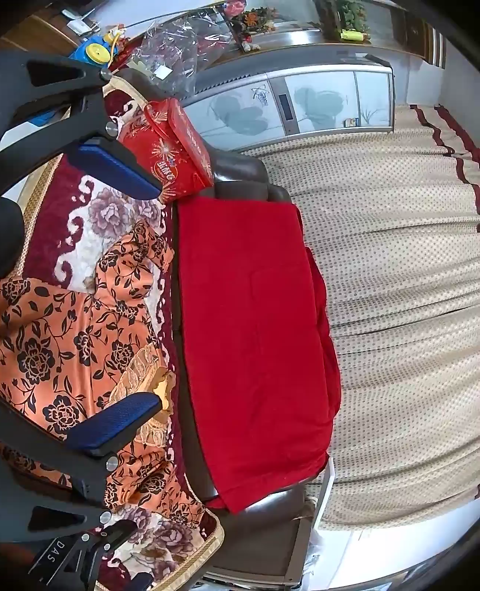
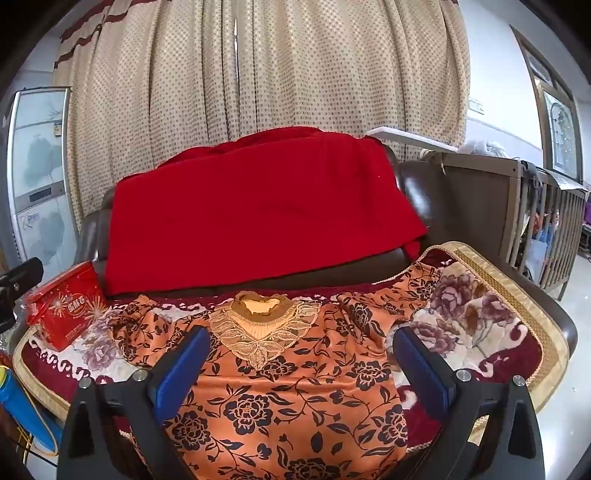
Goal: Fold small clothes
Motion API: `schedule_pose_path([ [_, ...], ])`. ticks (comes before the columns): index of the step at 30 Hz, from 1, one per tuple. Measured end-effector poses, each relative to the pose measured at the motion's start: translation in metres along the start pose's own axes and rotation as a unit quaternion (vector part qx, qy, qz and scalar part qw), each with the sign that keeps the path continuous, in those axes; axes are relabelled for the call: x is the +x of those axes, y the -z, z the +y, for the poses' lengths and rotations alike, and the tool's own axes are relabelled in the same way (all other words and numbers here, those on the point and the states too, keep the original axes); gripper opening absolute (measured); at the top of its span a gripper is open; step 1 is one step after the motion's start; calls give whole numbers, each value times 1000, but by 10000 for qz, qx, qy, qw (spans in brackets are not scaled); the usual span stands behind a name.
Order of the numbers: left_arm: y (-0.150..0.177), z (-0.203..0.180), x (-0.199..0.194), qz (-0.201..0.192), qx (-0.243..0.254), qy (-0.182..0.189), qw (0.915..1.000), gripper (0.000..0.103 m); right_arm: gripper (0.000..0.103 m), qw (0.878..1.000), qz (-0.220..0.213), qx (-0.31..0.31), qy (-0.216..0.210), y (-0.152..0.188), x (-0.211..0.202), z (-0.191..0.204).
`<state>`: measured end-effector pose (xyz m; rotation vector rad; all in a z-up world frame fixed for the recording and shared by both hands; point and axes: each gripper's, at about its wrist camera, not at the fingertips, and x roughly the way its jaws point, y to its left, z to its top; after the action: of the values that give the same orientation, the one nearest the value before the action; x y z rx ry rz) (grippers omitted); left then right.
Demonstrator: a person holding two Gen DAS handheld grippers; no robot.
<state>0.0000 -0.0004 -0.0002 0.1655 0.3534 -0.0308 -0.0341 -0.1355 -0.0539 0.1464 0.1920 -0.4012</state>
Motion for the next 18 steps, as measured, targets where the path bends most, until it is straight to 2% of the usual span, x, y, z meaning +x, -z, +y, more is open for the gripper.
schedule_pose_path([
  [18, 4, 1, 0, -19, 3, -24, 10000, 103, 101, 10000, 27, 18, -11, 1, 0, 0],
])
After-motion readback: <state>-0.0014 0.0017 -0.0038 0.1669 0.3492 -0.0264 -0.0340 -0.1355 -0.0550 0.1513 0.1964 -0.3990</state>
